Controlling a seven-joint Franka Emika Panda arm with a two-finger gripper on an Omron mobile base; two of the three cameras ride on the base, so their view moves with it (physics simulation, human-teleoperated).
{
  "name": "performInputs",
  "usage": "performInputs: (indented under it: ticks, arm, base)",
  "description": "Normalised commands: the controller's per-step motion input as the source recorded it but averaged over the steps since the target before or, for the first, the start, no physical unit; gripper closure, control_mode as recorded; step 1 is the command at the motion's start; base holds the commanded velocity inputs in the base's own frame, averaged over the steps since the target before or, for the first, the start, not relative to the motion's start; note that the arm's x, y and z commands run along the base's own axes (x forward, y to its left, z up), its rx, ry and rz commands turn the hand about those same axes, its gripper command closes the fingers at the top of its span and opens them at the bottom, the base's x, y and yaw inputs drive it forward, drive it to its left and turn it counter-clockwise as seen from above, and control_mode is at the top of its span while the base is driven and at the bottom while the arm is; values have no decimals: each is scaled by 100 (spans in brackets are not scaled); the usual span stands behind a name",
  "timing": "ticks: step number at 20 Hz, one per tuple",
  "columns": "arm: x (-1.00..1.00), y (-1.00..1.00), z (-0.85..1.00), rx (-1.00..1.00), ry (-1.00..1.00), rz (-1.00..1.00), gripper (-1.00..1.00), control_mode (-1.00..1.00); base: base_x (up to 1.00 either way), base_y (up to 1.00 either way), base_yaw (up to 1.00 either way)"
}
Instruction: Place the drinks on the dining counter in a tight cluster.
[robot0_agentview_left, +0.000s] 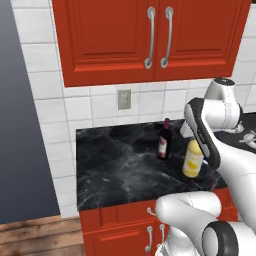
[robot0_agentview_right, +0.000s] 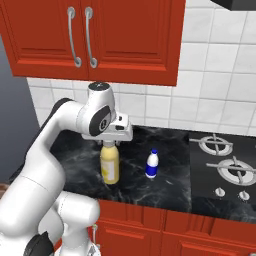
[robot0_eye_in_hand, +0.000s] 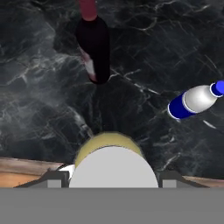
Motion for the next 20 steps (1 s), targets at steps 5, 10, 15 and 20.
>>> performInputs:
  ticks: [5, 10, 15, 20]
  arm:
    - [0, 0, 0, 0, 0, 0, 100, 100]
    - [0, 0, 0, 0, 0, 0, 100, 100]
    - [0, 0, 0, 0, 0, 0, 100, 100]
    - [0, 0, 0, 0, 0, 0, 100, 100]
  base:
    - [-64, 2, 0]
    - [-72, 2, -1]
    - [-78, 3, -6]
    - [-53, 13, -52]
